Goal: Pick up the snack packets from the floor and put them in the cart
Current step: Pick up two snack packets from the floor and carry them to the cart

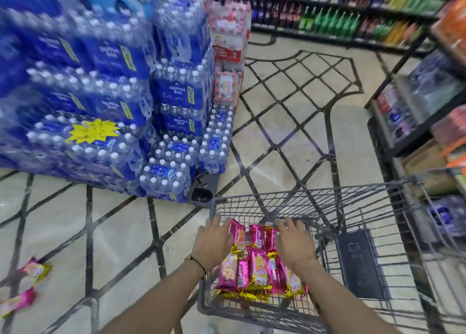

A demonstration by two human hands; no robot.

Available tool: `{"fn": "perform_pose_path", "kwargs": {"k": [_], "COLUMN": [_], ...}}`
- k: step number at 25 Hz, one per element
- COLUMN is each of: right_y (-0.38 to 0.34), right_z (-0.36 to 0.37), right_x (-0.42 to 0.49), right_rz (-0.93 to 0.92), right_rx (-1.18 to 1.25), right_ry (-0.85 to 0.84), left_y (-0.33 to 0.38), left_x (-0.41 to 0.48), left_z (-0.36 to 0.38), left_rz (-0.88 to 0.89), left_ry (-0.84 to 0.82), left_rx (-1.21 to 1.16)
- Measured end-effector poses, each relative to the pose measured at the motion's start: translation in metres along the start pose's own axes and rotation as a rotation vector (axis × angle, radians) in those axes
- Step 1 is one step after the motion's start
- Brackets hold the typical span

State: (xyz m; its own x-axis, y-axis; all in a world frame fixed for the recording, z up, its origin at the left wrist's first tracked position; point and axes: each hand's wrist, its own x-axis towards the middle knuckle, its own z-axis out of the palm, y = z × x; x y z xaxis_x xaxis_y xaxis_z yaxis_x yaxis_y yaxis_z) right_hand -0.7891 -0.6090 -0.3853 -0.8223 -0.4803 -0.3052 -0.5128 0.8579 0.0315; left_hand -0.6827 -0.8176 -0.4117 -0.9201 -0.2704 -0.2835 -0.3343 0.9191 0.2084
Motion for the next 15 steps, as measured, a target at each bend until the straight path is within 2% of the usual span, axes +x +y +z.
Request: {"fn": "perform_pose_path", "kwargs": {"k": [6,10,15], "right_y": [-0.071,-0.124,-0.223], "right_z": [-0.087,-0.121,-0.140], "right_x": [0.004,0.005,-0.007], "right_rz": [-0.159,-0.333,-0.622], "right_rx": [-0.062,-0.080,-0.116], "right_ry": [0.117,0.165,0.199], "left_y": [-0.049,-0.080,-0.130], "left_x": [-0.043,-0.090,-0.184], "left_z": [-0.073,-0.098,-0.113], "left_rz": [-0.101,-0.255,-0.539], "left_ry": [0.166,0.246,0.346], "left_rx": [-0.063,-0.105,-0.112]}}
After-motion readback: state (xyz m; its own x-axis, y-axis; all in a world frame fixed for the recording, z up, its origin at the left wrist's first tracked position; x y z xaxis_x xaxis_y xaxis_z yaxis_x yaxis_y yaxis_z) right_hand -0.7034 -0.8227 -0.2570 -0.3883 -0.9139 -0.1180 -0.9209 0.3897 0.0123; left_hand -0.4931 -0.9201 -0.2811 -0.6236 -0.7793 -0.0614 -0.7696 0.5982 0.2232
